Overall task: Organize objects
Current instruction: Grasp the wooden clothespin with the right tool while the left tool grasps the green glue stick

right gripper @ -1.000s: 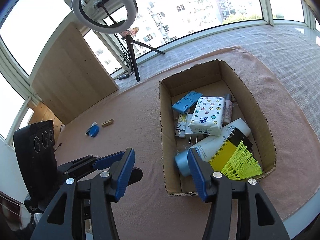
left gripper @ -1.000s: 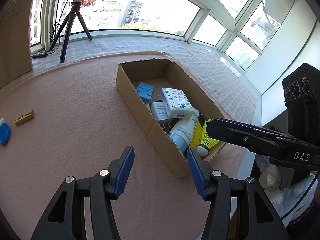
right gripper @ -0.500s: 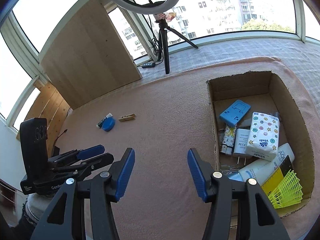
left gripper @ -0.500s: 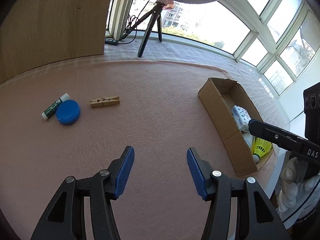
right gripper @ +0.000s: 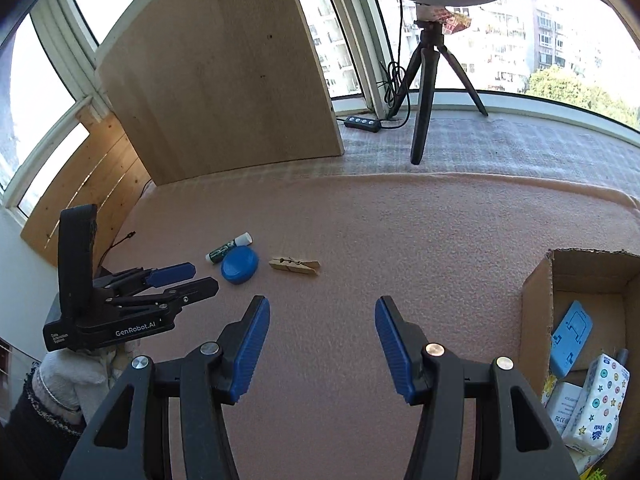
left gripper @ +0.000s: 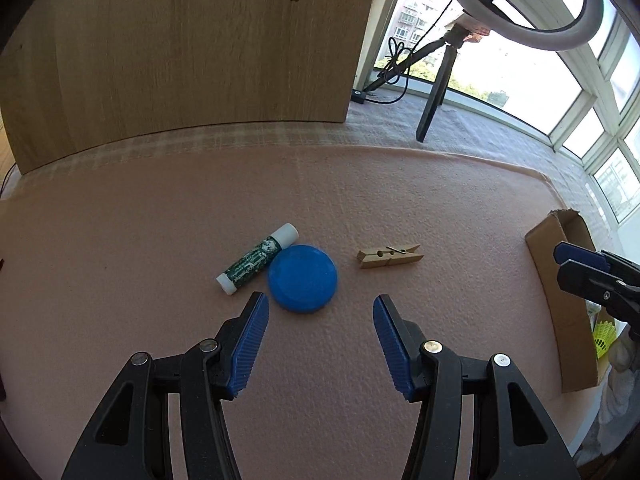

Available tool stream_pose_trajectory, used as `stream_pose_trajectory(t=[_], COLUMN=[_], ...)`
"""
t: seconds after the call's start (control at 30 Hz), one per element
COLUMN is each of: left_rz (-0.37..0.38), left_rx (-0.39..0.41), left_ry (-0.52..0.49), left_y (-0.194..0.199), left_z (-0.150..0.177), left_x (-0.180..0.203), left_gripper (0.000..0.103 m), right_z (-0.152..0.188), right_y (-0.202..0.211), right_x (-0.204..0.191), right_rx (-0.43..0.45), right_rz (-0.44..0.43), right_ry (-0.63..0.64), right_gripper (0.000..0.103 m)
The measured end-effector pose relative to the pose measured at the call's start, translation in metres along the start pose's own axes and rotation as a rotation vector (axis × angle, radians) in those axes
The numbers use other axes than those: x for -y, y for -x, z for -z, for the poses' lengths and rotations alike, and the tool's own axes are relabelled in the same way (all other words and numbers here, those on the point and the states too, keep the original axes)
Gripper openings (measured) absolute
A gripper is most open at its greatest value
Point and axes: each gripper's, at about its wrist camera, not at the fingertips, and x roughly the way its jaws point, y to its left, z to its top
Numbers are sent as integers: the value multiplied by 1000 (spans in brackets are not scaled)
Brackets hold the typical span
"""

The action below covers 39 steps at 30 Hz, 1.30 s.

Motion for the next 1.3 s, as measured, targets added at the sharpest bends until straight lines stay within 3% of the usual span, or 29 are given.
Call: stream_pose_trajectory(t=[0.4,0.57,0.8,0.97,1.3], left_rz=[-25,-29,-31,-54,-43], left_rx=[-50,-89,-99,-100,-94], left_ry=[-6,-21,4,-3,45], left_y=[-52,-73,-78,-76,-54], left_z=[-41,-48,-47,-43,-25], left_x=[-15,-15,-27,-37,-54], left_gripper=[56,47,37,25,26], right_z=[-23,-29,-33,-36,-33], right_y=[-69,-88,-111,-130,-154], right_x=[-29,-42,-54,-60,-64], right_rx=[-102,-124,-158,-186,-241], right_rz=[12,31,51,72,76], right_ry=[108,172,244,289,337], right_gripper=[51,51,51,51,51])
